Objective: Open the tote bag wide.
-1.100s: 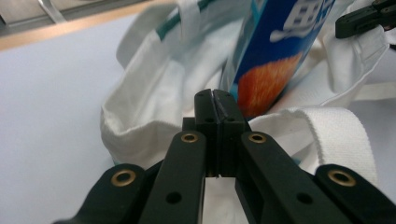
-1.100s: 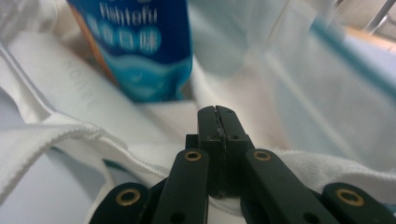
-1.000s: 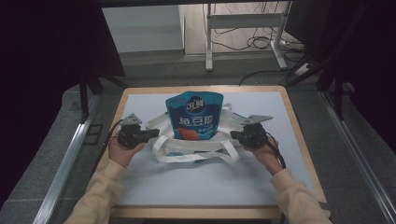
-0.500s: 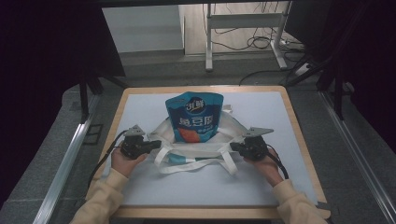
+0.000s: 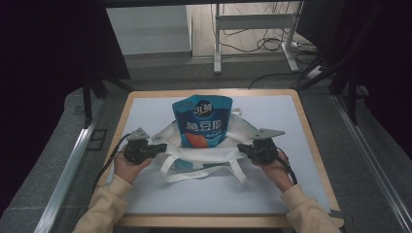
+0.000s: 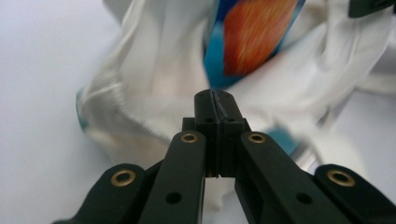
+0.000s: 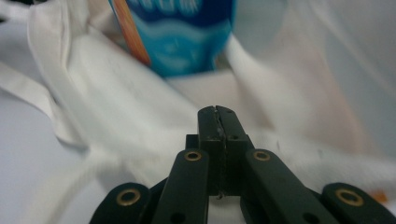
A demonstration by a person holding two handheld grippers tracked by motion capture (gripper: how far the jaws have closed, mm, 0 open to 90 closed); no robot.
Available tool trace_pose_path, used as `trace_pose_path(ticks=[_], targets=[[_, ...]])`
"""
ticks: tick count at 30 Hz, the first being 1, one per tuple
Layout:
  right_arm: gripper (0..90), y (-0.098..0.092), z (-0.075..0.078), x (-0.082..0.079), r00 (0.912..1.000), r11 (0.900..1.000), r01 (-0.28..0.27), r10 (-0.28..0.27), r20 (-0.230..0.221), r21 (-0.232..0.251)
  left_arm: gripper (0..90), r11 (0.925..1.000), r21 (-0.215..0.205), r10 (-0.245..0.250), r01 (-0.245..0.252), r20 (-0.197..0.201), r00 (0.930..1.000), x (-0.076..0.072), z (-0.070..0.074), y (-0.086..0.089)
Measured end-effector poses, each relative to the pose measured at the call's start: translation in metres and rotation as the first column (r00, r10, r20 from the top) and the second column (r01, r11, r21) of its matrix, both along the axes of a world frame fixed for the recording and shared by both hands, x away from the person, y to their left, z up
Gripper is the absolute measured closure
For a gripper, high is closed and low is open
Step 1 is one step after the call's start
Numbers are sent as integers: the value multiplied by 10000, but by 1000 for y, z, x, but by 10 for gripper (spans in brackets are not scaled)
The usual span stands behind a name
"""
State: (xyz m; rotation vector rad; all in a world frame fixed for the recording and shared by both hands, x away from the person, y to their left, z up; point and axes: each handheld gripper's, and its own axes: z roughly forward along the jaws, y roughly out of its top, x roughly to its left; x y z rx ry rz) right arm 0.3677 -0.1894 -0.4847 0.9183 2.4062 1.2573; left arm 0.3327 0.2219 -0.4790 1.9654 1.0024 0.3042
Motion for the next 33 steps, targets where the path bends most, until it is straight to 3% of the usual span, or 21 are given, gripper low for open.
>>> trace_pose_path(ticks=[4,9,12,16,19,26,33], targets=[[889,21,14,2,9993,9994,-331,329,184,77,900,9999,108,71,-74,311,9995,8,20,-8],[889,51,11,-2,9948,9943,-1018,1019,-31,309,900,9996,241,113,-118,176,9998,30,34,-16],[889,59,8,-3,9930,9928,-1171,1174,-133,269,900,9996,192,213,-211,-142,9997,49,33,-19],[889,62,6,-6,9905,9905,-1320,1332,-334,379,900,9987,416,318,-301,-386,9988,68,30,-24],[889,65,1,-10,9870,9881,-1528,1536,-480,199,900,9976,543,454,-427,-500,9977,79,25,-27],[889,64,-19,-19,9820,9842,-1752,1729,-756,-263,900,9951,620,817,-774,-702,9942,96,19,-29],[889,61,-26,-24,9800,9838,-1779,1752,-949,-206,900,9943,720,843,-782,-861,9927,107,15,-31]])
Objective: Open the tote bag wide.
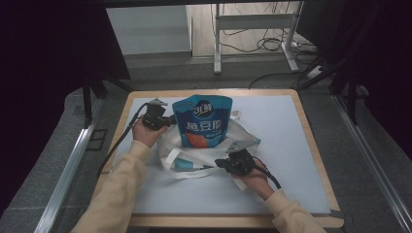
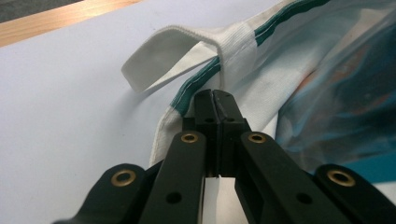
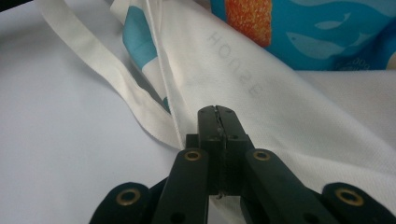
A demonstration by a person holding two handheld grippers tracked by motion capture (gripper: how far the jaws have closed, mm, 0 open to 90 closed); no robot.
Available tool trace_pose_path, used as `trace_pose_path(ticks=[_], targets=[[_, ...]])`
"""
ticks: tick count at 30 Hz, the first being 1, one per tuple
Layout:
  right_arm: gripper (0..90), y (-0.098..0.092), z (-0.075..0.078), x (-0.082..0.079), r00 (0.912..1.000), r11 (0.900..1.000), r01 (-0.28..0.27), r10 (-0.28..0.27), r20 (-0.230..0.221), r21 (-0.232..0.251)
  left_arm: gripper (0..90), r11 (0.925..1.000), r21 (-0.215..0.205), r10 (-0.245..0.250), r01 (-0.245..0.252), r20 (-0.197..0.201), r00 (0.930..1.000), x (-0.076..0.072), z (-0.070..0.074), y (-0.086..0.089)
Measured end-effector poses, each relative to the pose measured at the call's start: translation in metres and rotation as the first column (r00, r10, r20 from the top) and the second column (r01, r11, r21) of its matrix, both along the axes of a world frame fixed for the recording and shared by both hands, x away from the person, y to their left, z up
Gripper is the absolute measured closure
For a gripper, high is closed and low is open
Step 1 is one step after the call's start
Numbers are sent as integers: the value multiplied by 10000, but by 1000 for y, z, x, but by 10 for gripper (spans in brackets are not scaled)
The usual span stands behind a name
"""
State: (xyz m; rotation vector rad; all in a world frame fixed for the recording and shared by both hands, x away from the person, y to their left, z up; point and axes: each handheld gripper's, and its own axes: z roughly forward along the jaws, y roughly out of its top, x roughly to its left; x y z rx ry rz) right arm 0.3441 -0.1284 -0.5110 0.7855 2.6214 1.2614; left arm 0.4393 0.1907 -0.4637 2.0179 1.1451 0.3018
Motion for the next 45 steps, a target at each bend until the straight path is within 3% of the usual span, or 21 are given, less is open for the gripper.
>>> trace_pose_path(ticks=[8,12,17,18,20,21,27,32,41,45], targets=[[891,0,-9,-4,10000,10000,-18,18,2,-7,900,10000,59,-42,43,-258,9997,11,-4,-2],[890,0,-8,-4,10000,10000,25,-25,17,23,900,10000,-51,-69,68,-125,9999,7,-4,-1],[889,-9,14,-3,9988,9987,248,-266,420,441,900,9995,-233,-226,232,273,9994,-10,4,3],[889,-14,23,-1,9973,9971,407,-444,588,636,900,9988,-302,-379,396,542,9978,-20,9,7],[889,-18,28,1,9965,9958,508,-557,630,768,900,9981,-404,-443,471,688,9966,-26,12,9],[889,-26,39,4,9934,9932,727,-802,817,908,900,9966,-588,-526,577,844,9950,-35,16,12],[889,-38,60,14,9849,9882,1168,-1281,1163,995,900,9936,-776,-734,819,1068,9916,-60,22,18],[889,-46,74,37,9731,9806,1740,-1853,1368,905,900,9880,-954,-1080,1216,1370,9847,-85,21,16],[889,-37,81,67,9672,9758,2085,-2158,1338,666,900,9810,-763,-1725,1783,772,9820,-98,1,4],[889,-32,81,80,9698,9758,2135,-2176,1099,472,900,9798,-655,-1856,1892,576,9809,-100,-8,3]])
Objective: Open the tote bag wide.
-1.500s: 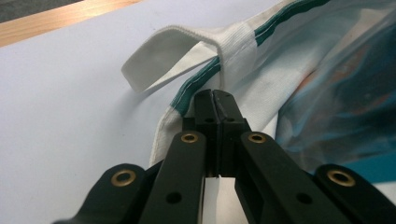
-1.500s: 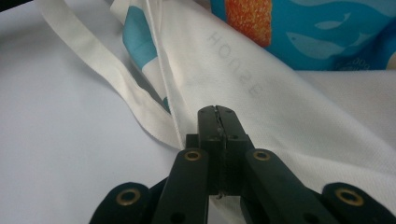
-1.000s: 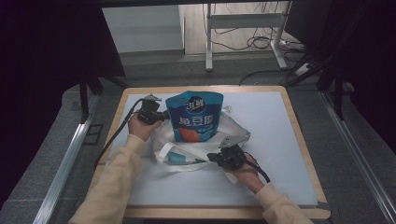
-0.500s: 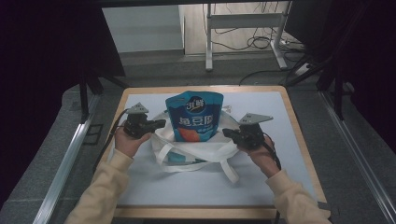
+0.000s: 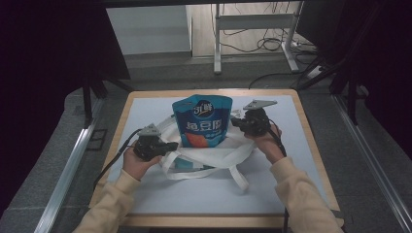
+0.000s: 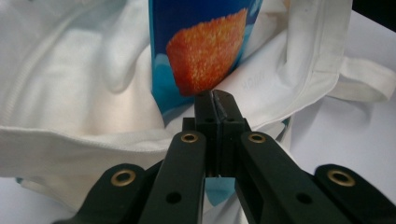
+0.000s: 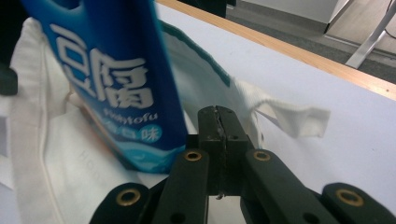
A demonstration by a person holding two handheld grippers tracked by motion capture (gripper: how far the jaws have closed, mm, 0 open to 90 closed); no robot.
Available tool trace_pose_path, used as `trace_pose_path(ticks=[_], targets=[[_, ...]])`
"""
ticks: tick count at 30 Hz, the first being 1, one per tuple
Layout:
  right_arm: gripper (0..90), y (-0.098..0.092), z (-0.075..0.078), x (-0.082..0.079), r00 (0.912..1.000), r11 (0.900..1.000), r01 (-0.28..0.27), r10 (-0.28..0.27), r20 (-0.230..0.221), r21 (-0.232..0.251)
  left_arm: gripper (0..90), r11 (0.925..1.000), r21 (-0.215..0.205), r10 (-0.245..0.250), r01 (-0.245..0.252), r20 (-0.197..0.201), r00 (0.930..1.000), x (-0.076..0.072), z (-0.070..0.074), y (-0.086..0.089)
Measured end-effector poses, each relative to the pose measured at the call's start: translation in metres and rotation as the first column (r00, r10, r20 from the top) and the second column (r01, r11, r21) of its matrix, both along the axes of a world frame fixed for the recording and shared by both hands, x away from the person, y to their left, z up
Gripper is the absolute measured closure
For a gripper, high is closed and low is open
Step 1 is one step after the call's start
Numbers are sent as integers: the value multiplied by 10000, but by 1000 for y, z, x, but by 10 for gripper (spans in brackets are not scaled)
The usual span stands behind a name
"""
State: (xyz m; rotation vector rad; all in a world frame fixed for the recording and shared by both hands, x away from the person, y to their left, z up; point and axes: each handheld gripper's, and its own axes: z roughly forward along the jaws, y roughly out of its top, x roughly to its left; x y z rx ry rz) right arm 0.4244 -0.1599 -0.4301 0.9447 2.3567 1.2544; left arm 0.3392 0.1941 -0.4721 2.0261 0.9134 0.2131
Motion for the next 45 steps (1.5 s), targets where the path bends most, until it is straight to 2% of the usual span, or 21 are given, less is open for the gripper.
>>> trace_pose_path(ticks=[10,16,25,30,33,36,41,45], targets=[[889,-2,-4,22,9981,9983,534,-540,-284,-214,900,9998,22,-213,214,-290,9994,-7,-11,1],[889,-5,-7,42,9921,9952,974,-972,-787,-10,900,9996,21,-275,276,-416,9988,-9,-17,4],[889,-9,-18,59,9854,9921,1250,-1235,-1171,56,900,9995,17,-298,299,-530,9981,-9,-22,5],[889,-9,-17,58,9864,9922,1243,-1240,-1081,-46,900,9996,13,-264,265,-489,9985,-9,-22,5],[889,-10,-14,55,9884,9925,1201,-1174,-959,229,900,9997,-138,-181,176,-366,9992,-11,-21,5],[889,-10,-8,47,9940,9953,875,-845,-693,414,900,9995,-301,-112,110,-81,9999,-12,-17,5],[889,-9,-1,36,9975,9963,552,-522,-470,661,900,9987,-504,55,-36,394,9992,-14,-9,7],[889,-14,5,25,9991,9946,376,-354,-245,963,900,9962,-858,228,-177,590,9980,-17,-3,11]])
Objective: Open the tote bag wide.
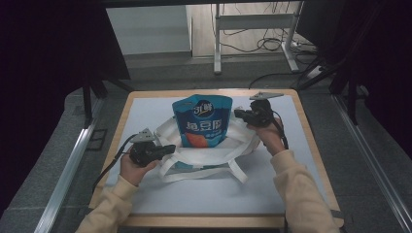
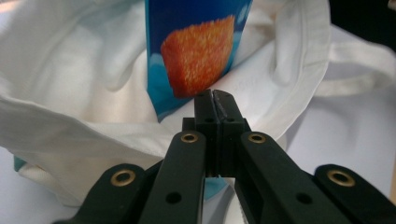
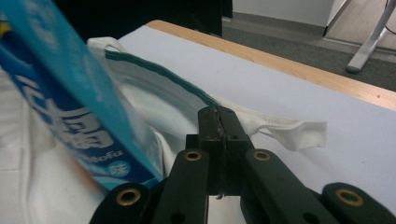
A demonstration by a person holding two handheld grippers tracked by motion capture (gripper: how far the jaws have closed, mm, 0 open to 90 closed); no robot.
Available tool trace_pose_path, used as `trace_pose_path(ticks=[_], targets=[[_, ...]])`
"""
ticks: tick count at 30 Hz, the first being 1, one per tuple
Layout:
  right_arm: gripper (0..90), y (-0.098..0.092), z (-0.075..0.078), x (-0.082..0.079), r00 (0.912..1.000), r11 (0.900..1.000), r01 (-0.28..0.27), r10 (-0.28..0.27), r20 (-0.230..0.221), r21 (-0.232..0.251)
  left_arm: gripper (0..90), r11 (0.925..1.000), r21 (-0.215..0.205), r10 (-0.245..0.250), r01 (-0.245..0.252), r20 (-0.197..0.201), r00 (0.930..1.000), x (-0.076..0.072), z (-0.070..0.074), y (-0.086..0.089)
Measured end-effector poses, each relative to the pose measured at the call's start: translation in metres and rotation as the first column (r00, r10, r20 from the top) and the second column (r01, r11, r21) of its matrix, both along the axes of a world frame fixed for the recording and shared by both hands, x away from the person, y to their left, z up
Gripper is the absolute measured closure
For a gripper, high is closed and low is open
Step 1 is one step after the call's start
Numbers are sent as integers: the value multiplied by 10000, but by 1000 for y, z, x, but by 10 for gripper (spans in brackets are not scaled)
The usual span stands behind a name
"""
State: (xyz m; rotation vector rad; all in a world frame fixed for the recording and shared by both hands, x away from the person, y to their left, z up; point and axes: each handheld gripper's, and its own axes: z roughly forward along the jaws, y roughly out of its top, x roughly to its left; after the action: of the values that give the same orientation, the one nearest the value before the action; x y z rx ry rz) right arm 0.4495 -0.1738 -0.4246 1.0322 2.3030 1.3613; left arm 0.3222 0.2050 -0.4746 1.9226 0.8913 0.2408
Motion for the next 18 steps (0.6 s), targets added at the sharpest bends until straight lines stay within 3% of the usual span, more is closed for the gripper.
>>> trace_pose_path(ticks=[8,9,10,14,18], targets=[[883,-14,7,-20,9996,9991,-136,125,262,399,867,9987,-208,464,-460,193,9987,-6,8,9],[822,-17,9,-26,9992,9989,-173,157,362,446,822,9983,-203,544,-540,235,9982,-6,9,10],[822,-17,9,-26,9992,9989,-173,157,362,446,822,9975,-199,681,-676,289,9973,-8,10,12],[667,-24,11,-42,9981,9990,-176,151,591,405,590,9935,-211,1126,-1118,430,9927,-16,14,19],[593,-33,12,-58,9963,9988,-269,234,829,416,449,9887,31,1492,-1499,814,9855,-27,18,27]])
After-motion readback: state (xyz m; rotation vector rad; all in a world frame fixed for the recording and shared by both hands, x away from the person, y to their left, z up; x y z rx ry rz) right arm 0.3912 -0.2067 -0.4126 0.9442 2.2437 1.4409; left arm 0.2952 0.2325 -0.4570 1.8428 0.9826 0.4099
